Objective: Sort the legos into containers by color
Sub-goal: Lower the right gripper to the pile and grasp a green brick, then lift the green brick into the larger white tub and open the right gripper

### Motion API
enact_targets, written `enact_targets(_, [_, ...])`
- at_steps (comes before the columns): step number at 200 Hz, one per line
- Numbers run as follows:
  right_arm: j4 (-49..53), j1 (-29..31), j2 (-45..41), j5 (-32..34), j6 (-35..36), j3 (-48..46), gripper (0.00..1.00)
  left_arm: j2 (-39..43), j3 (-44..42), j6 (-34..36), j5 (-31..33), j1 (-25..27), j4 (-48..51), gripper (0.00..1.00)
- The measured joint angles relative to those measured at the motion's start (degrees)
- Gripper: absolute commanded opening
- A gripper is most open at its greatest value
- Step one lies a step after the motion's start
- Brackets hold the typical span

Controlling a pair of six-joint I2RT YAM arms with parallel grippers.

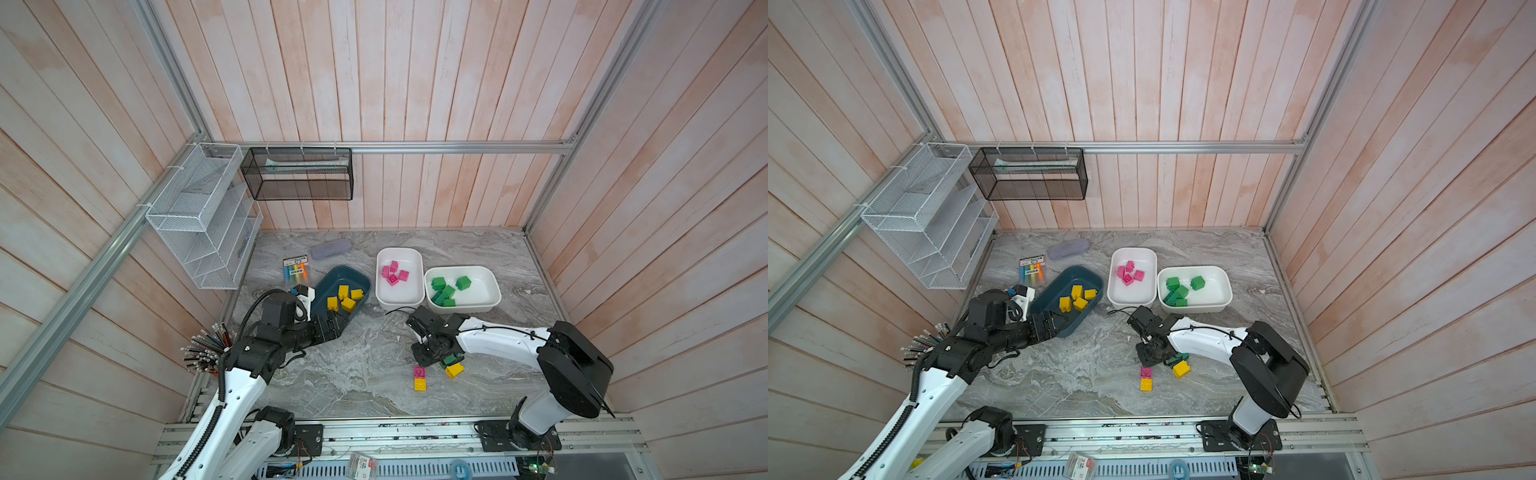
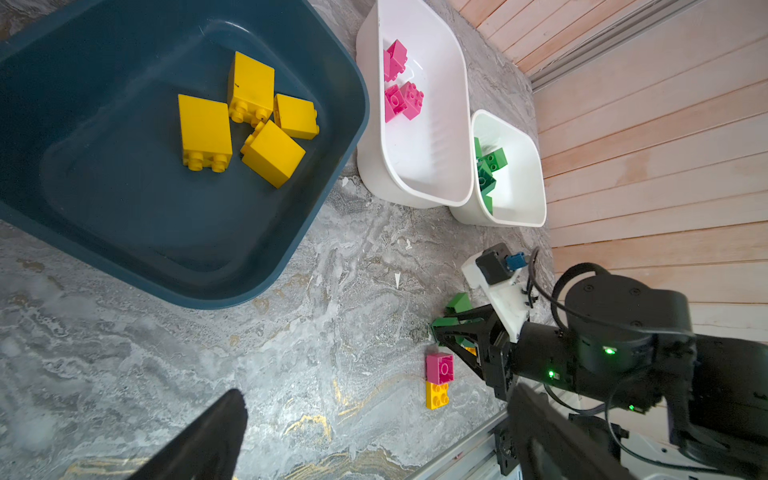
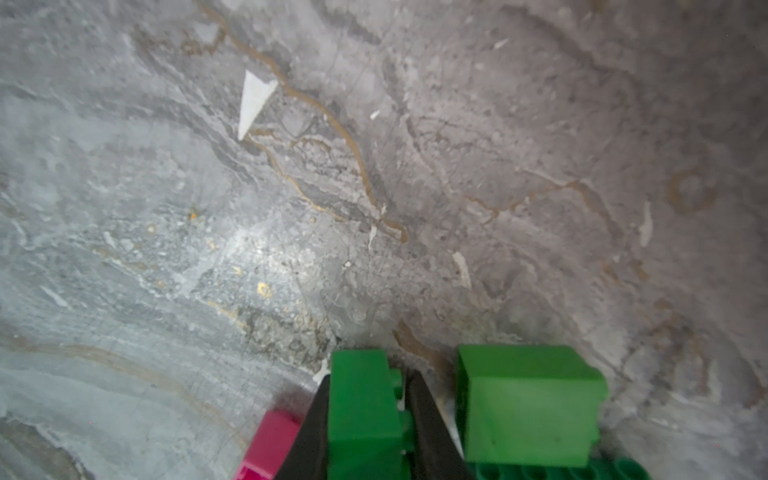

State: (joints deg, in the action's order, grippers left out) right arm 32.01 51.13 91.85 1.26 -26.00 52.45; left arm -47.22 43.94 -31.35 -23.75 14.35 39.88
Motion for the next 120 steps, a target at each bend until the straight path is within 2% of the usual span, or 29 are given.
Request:
enact_targets(29, [2.3,-0.9,-2.5,2.0,-0.6,3.8,0.19,-0.7,0.0,0.0,-0.2,0.0,-0.1,1.0])
enact_targets(51, [3.6,-4.2,-6.0,3.1,-0.5,7.7,0.19,-1.2,0.0,-0.4,-1.0,0.0,-0.6,1.0])
enact_targets(85, [3.9,-14.2,-8.5,4.9,2.4,13.2,0.19,-1.8,0.5,-2.8,-3.2,0.0,-3.1,1.0])
enact_targets(120, [3.0,-26.7,-7.5,5.4,7.0,14.1,0.19,-2.3,0.5,-6.3,-6.1,0.0,-7.9,1.0])
